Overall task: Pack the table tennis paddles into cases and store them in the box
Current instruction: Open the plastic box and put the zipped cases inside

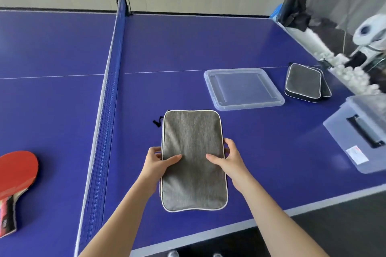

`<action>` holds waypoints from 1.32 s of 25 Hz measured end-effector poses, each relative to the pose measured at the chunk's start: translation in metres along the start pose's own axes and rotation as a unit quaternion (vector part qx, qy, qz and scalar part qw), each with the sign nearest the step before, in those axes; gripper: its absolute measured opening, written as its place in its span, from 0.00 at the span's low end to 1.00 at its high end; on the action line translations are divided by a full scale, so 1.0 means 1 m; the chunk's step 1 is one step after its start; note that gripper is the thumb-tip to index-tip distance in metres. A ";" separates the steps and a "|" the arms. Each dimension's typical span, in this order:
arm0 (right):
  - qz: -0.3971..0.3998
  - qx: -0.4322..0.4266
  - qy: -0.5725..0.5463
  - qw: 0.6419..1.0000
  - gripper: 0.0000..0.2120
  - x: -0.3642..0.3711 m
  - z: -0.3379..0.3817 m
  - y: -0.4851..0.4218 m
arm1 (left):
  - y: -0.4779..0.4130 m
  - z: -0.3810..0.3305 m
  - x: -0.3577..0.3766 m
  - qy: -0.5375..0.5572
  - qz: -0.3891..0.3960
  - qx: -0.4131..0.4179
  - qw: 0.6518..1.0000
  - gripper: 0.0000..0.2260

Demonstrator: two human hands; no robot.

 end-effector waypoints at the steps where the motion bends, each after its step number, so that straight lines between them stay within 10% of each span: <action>1: -0.014 -0.003 -0.006 1.000 0.35 -0.017 -0.001 0.002 | 0.001 -0.006 0.017 -0.003 0.016 0.005 1.000 0.28; 20: -0.178 -0.033 -0.147 0.973 0.32 -0.449 -0.123 0.084 | 0.125 -0.042 0.456 -0.057 0.200 0.112 0.972 0.29; 33: -0.238 -0.024 -0.243 0.940 0.33 -0.620 -0.161 0.069 | 0.124 -0.056 0.653 -0.093 0.282 0.141 0.944 0.31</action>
Point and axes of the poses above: each hand's wrist, its own y-axis away from the middle knuckle, its own x-axis out of the palm, z = x × y, the point moved 7 cm from there along -y, towards the middle knuckle, and after that the axes turned 14 degrees about x, right-handed, at the moved point
